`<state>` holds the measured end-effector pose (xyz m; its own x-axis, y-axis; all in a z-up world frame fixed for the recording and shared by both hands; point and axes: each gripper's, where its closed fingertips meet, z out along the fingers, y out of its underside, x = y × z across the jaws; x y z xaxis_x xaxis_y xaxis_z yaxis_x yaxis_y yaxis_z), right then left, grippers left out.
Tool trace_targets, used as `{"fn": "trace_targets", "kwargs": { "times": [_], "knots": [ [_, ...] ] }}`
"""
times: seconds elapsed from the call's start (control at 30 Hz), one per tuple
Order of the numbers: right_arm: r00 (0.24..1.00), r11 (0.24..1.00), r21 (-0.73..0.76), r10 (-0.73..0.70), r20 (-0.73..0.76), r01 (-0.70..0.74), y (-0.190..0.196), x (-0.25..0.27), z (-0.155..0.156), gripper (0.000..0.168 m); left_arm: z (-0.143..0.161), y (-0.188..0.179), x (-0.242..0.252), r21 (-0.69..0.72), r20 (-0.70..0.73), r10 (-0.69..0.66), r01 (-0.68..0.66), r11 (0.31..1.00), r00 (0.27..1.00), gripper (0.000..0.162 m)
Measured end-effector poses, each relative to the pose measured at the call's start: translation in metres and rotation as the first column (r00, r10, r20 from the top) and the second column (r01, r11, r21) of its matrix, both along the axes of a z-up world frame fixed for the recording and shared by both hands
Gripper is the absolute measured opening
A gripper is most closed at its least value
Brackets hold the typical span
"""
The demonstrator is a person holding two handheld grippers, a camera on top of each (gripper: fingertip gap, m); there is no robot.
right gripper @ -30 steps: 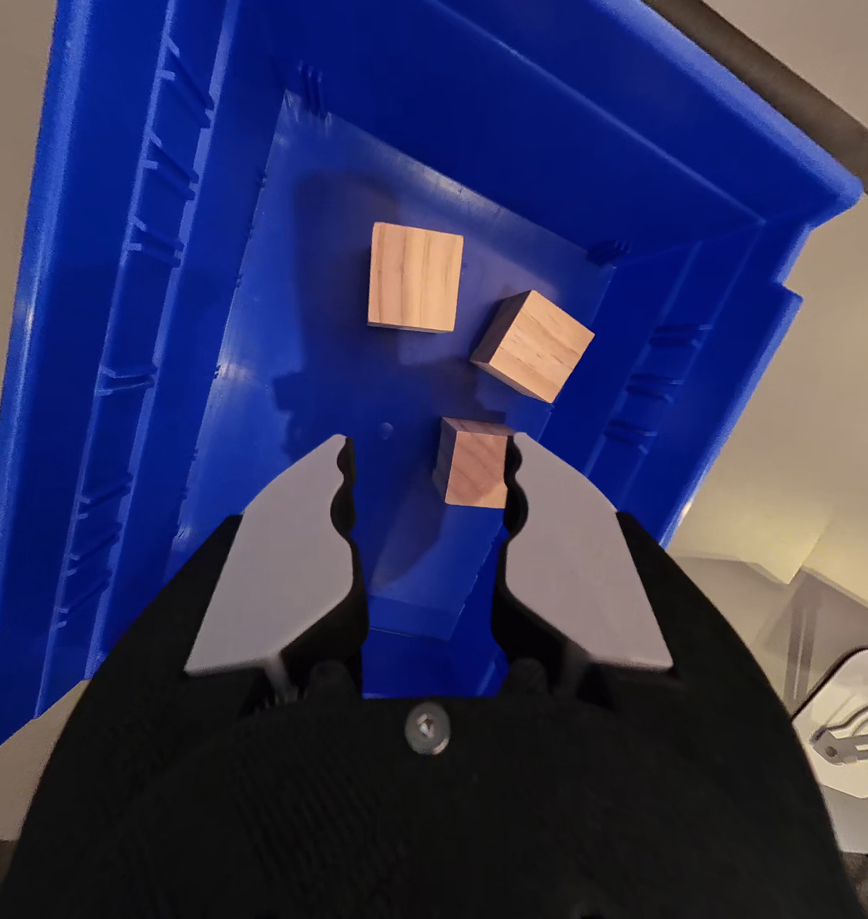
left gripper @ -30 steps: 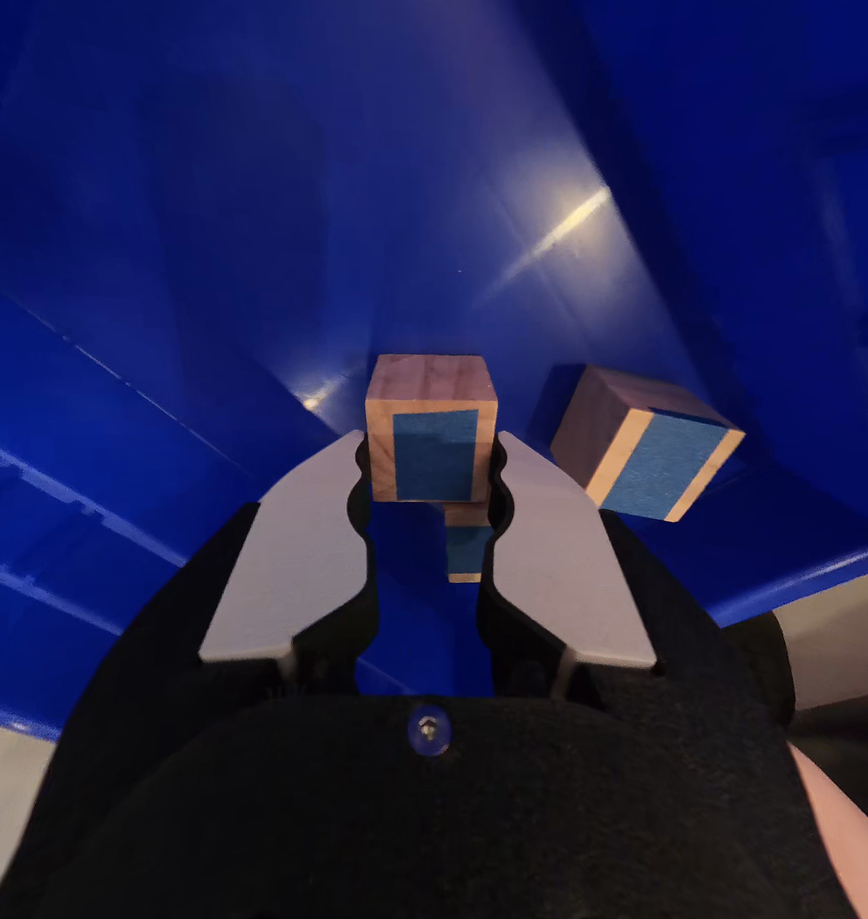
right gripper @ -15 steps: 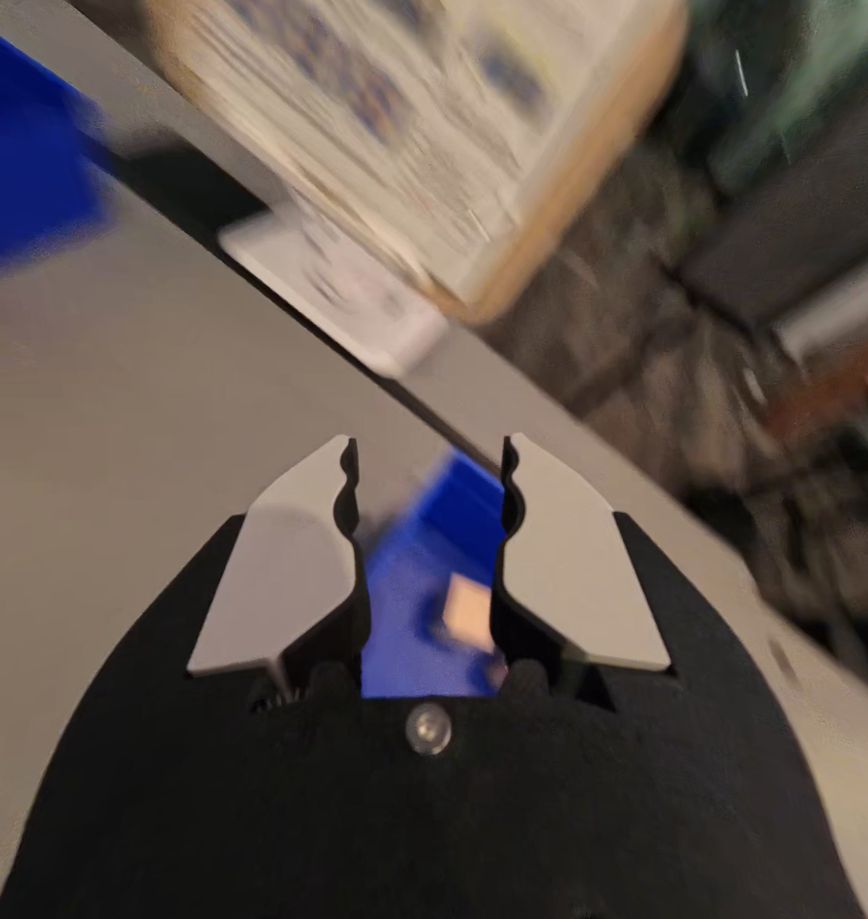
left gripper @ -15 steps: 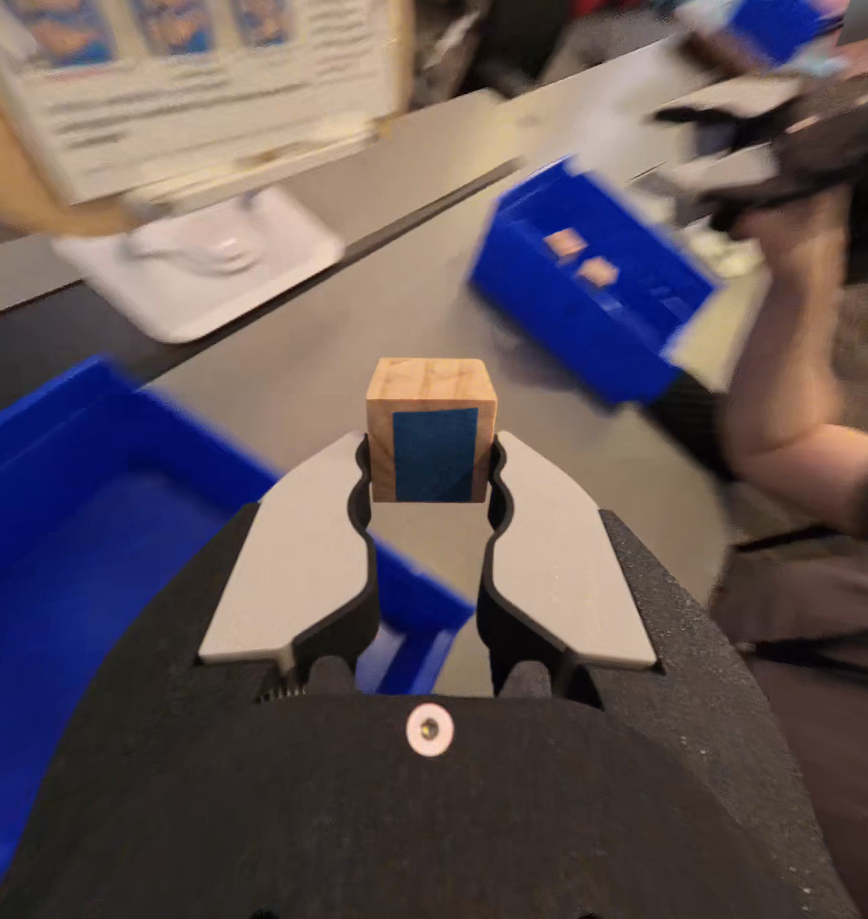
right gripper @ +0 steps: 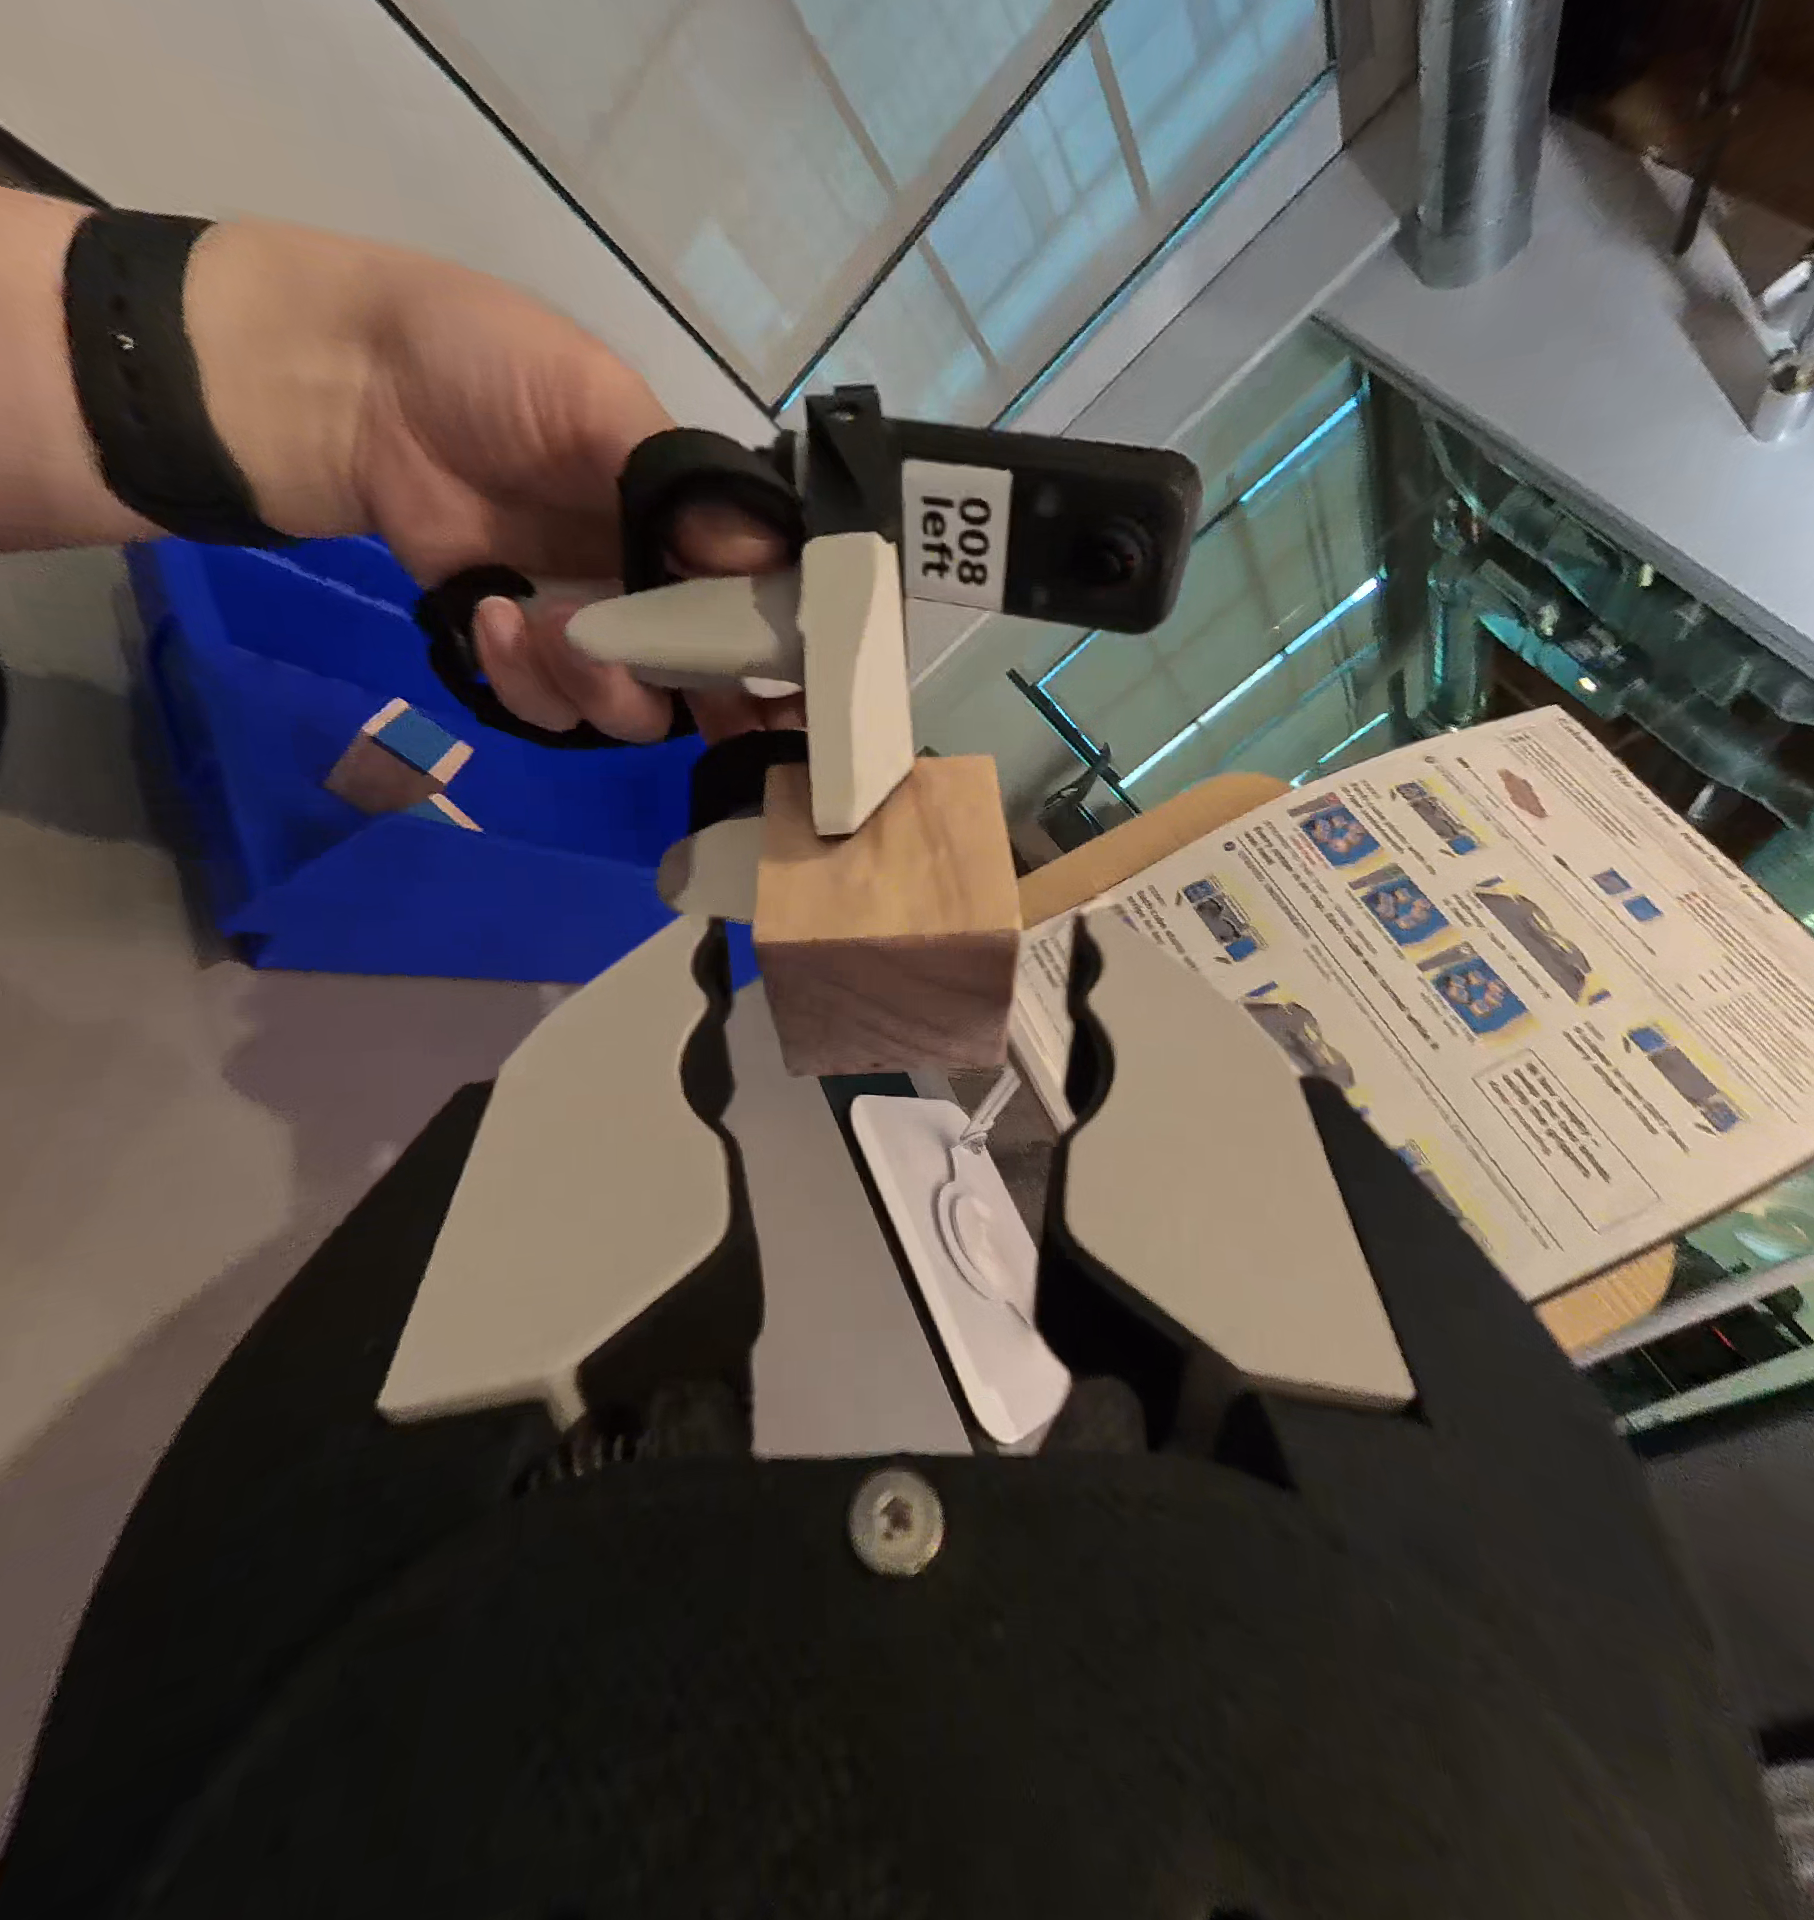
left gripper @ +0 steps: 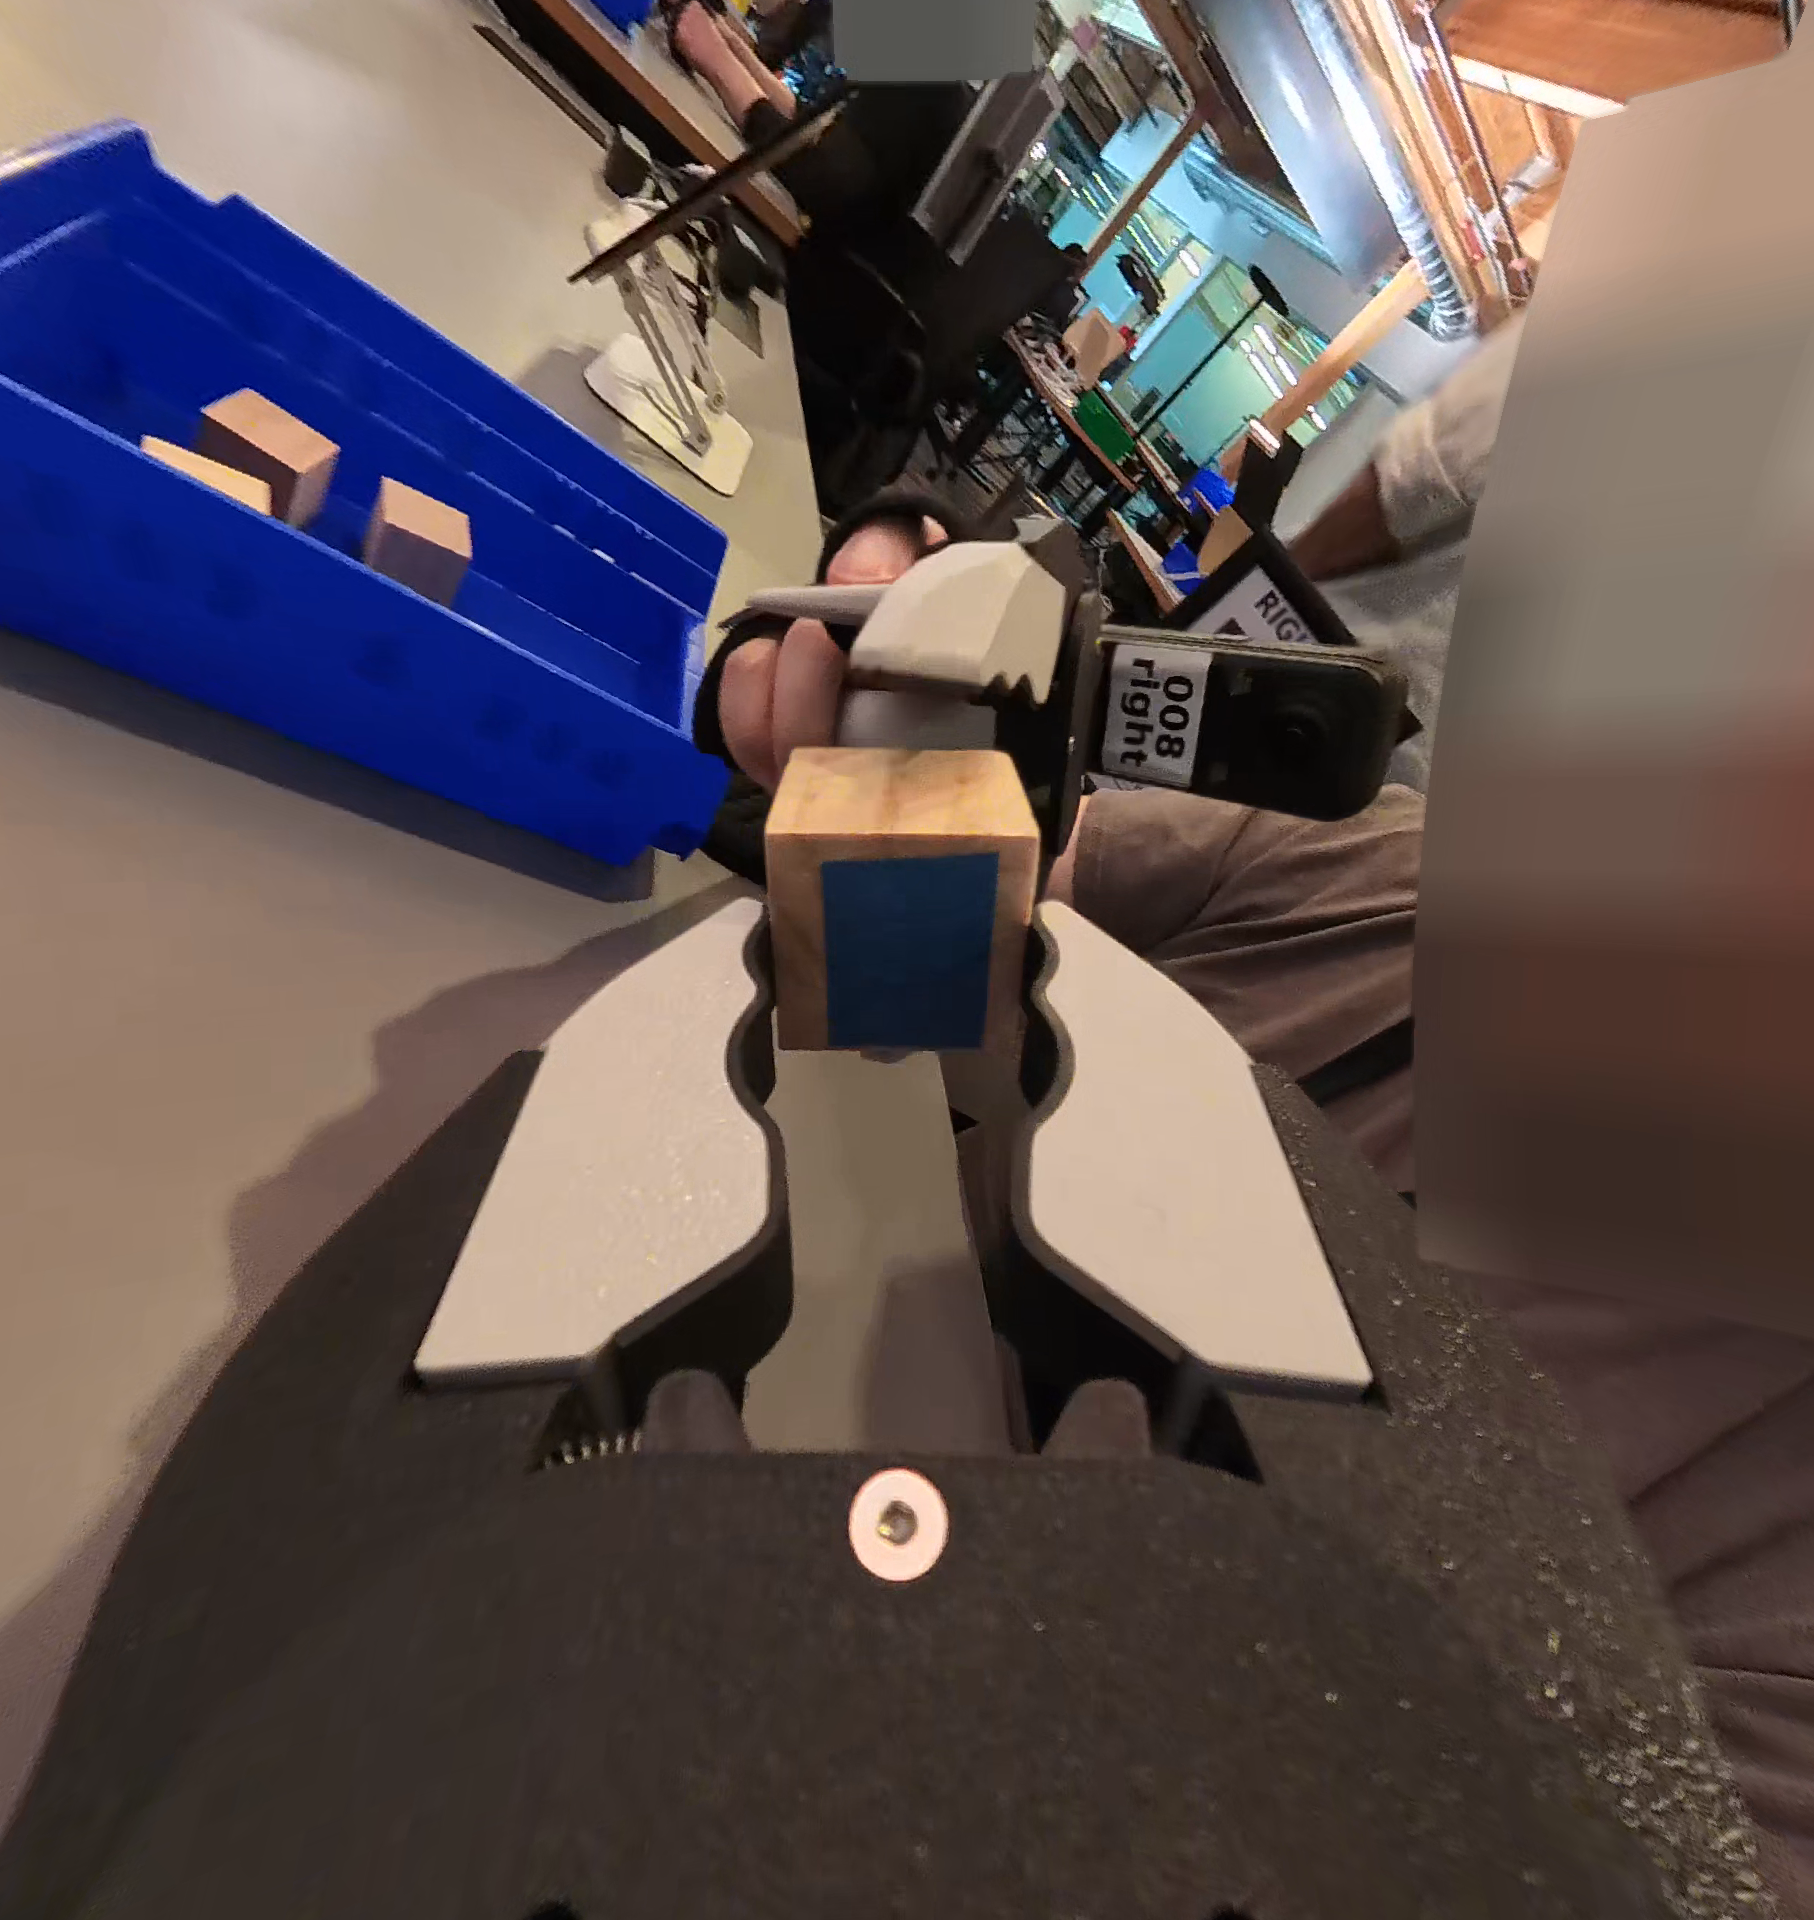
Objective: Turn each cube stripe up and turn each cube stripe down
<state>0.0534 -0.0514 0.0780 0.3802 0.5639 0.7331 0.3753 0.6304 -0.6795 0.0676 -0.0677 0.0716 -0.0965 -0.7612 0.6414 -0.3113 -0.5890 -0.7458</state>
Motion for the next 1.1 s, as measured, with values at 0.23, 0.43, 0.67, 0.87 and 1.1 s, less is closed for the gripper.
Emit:
{"fn": "trace_targets", "kwargs": {
  "times": [0.23, 0.43, 0.67, 0.87, 1.1],
  "knots": [
    [0.998, 0.998, -0.050, 0.051, 0.034, -0.049, -0.004, 0.007, 0.003, 0.045, 0.008, -0.003, -0.003, 0.051, 0.041, -0.020, 0.017, 0.999, 0.999, 0.044],
    [0.879, 0.676, -0.563, -0.335, 0.339, 0.475, 0.075, 0.142, -0.031, 0.045, 0.002, 0.028, -0.058, 0.306, -0.152, 0.267, -0.212, 0.928, 0.952, 0.046],
    [0.597, -0.148, -0.646, -0.272, 0.755, 0.749, 0.090, 0.301, -0.183, 0.046, -0.011, 0.046, -0.156, 0.445, -0.353, 0.609, -0.446, 0.777, 0.710, 0.044],
    [0.525, -0.223, -0.568, -0.226, 0.821, 0.792, 0.099, 0.309, -0.217, 0.046, -0.068, 0.043, -0.230, 0.441, -0.648, 0.640, -0.482, 0.757, 0.412, 0.037],
    [0.513, -0.213, -0.542, -0.179, 0.839, 0.813, 0.101, 0.306, -0.229, 0.046, -0.116, 0.051, -0.269, 0.464, -0.802, 0.574, -0.431, 0.774, 0.167, 0.052]
  ]
}}
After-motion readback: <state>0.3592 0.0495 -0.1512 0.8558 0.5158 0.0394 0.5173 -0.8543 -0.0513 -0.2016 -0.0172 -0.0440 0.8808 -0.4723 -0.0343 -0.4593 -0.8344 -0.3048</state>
